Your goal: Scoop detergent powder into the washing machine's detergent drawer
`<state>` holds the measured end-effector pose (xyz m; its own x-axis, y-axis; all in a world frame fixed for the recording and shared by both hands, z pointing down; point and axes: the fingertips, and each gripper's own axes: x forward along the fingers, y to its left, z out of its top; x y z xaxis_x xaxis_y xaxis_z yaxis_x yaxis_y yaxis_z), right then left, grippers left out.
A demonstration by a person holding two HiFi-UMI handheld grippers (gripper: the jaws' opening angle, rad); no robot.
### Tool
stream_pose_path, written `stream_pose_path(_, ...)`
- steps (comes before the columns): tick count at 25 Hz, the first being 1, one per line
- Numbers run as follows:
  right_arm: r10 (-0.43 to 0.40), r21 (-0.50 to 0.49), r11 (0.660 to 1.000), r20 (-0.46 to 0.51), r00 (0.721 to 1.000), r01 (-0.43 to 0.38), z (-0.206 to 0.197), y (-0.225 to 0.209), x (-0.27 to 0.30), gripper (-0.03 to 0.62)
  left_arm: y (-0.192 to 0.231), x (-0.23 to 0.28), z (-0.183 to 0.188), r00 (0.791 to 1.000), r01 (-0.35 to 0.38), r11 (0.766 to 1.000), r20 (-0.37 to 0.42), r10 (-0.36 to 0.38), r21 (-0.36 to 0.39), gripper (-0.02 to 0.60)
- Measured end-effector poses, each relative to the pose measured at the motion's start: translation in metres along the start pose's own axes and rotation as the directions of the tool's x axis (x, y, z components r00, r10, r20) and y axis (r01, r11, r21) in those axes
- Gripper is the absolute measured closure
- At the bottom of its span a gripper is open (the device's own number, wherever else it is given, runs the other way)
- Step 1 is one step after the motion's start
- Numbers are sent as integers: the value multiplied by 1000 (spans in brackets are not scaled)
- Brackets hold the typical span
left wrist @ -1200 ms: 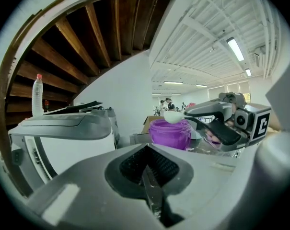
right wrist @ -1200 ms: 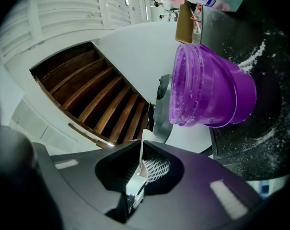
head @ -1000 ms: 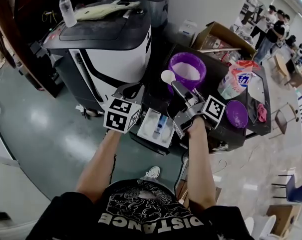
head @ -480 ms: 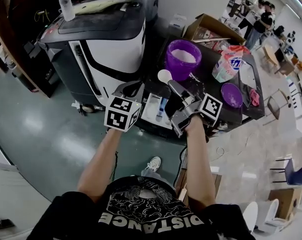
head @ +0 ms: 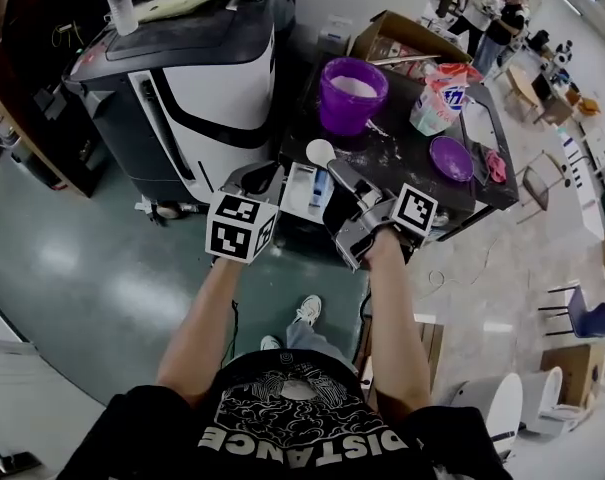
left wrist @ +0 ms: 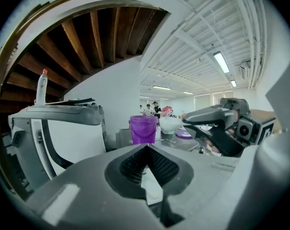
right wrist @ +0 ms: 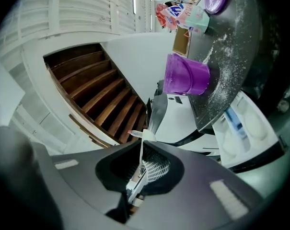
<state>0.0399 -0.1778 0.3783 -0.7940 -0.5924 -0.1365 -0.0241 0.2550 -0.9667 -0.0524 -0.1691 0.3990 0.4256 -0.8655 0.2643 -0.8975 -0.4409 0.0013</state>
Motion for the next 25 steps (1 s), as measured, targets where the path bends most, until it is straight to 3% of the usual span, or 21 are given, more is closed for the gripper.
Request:
stream_pose_path(17,-87,-104,991,-3,996,87,-7,-27,-44,559,-39,3,-22,998,64,997,-5,-64,-45,581)
stream_pose_path(25,-149,-184,974,-73,986,134,9,-54,-59,560,-61,23,-30,999,37,998,-20,-38,-52,581)
